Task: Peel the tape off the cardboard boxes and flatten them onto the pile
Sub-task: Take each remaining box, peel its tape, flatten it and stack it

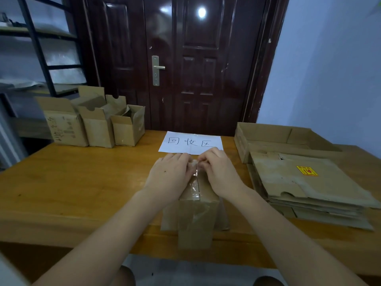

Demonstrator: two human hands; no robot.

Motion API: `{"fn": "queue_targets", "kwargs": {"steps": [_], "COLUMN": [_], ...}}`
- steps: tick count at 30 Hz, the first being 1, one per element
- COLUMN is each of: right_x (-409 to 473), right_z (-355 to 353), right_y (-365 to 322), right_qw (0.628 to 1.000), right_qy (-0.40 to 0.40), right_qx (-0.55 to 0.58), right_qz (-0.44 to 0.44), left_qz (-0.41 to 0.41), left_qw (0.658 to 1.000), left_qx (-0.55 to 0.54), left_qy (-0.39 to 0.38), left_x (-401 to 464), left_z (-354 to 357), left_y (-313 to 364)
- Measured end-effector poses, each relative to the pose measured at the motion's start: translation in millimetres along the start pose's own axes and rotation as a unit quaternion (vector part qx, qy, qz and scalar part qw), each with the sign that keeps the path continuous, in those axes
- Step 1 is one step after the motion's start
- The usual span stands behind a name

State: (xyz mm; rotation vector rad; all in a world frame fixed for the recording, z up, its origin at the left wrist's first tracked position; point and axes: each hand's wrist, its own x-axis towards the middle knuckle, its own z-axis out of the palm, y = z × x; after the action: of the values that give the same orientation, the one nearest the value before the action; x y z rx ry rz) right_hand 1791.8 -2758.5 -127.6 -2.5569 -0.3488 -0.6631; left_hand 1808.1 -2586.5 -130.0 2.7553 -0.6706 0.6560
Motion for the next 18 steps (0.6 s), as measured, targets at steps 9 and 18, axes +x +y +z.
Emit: {"fn": "queue_targets", "kwargs": {"steps": [9,18], "right_x": [-16,-19], "right_z": [-16,-14], "right_y": [-16,-15], "right_qw": [0.999,1.000], "right_qy": [-0.041,-0.023], "right_qx": [-0.002,0.002], "right_qz": [-0.008,0.007], "left_qz": [0.004,-0.027], "left_qw": [0.999,0.998], "left_qx": [0.009,-0.056], "left_qy": [0.047,0.015], "left_x": [-13,-24], "left_z": [1,-9], "left_y": [4,16]}}
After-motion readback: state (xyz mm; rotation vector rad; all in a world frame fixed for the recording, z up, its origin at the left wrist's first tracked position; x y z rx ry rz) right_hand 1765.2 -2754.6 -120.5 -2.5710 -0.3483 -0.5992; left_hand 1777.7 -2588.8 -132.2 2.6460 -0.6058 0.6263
